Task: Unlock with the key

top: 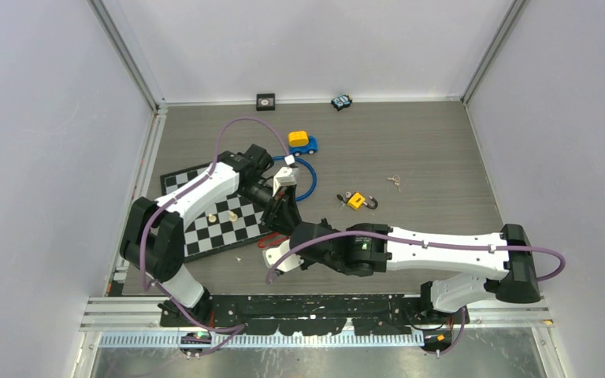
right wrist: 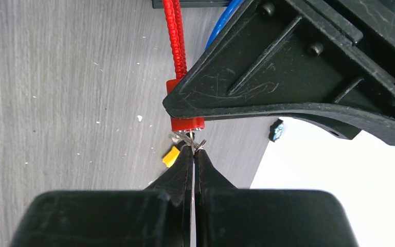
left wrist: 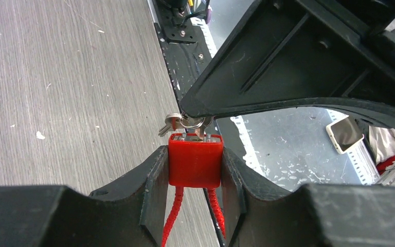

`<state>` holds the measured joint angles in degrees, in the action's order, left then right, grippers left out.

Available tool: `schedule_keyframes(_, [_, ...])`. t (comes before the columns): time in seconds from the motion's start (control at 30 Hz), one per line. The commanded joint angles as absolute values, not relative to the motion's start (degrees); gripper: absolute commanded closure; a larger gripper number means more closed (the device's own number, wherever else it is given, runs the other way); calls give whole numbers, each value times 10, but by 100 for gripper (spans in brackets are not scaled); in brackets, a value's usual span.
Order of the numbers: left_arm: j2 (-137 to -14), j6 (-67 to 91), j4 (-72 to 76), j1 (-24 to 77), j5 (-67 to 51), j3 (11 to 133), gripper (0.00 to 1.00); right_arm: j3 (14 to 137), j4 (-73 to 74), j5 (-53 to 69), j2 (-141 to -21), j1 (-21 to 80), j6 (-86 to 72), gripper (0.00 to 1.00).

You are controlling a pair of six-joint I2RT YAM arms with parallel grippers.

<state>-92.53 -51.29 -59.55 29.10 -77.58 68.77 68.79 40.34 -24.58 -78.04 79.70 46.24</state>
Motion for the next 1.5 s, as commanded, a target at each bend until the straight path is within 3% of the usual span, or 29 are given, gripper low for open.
schedule_keyframes(0.0, [-905, -487, -562, 292, -838, 691, 100, 669, 308, -280, -781, 812, 493, 99])
schedule_keyframes(0.4, [-918, -467, -545, 292, -834, 698, 100, 690, 304, -239, -794, 813, 446, 99])
schedule_keyframes(0.9, [-891, -417, -501, 294, -838, 672, 100, 790, 370, -92, -828, 751, 321, 99])
schedule_keyframes(1.47, [-898, -354, -465, 294, -862, 669, 100, 645, 230, -262, -808, 797, 495, 99])
